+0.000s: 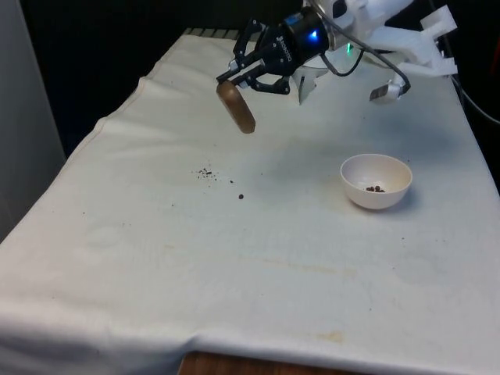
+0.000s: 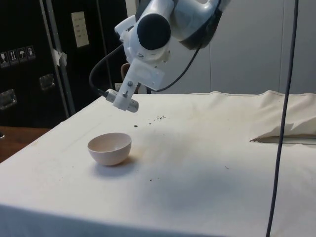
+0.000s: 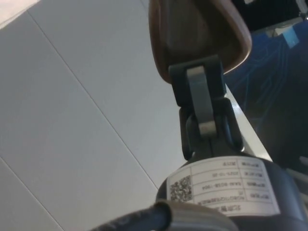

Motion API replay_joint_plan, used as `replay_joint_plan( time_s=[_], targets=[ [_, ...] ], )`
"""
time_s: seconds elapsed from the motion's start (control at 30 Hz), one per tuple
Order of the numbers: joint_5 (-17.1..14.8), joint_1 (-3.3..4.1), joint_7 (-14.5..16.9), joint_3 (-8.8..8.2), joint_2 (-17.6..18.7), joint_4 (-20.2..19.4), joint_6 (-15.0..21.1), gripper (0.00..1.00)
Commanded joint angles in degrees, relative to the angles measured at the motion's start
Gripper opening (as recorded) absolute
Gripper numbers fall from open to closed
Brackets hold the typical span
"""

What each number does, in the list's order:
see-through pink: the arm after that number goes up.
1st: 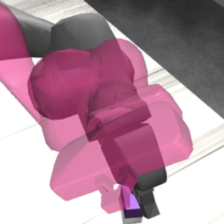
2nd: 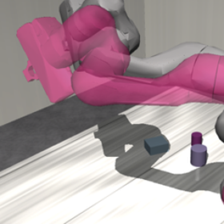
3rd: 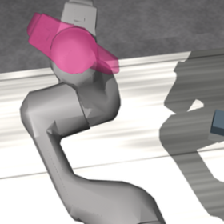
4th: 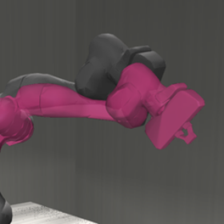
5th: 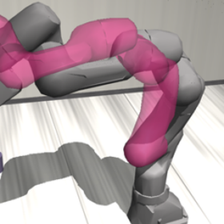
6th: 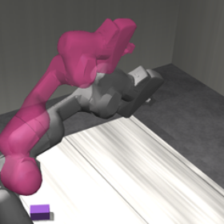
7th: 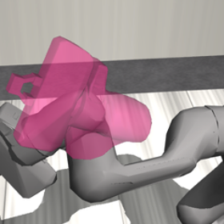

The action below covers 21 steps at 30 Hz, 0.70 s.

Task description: Pour the coffee beans from the cup into the bowl.

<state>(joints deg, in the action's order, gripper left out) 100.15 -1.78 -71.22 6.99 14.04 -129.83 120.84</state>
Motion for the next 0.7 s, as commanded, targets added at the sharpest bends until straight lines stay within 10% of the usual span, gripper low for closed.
replay_joint_plan(
  time_s=[0.0, 0.67],
  targets=[
    [-0.7, -0.4, 0.3, -0.06, -0.5, -0.2, 1.5, 0.0],
    [-8.5, -0.4, 2.2, -0.8, -0.7, -1.0, 4.5, 0.0]
  ],
)
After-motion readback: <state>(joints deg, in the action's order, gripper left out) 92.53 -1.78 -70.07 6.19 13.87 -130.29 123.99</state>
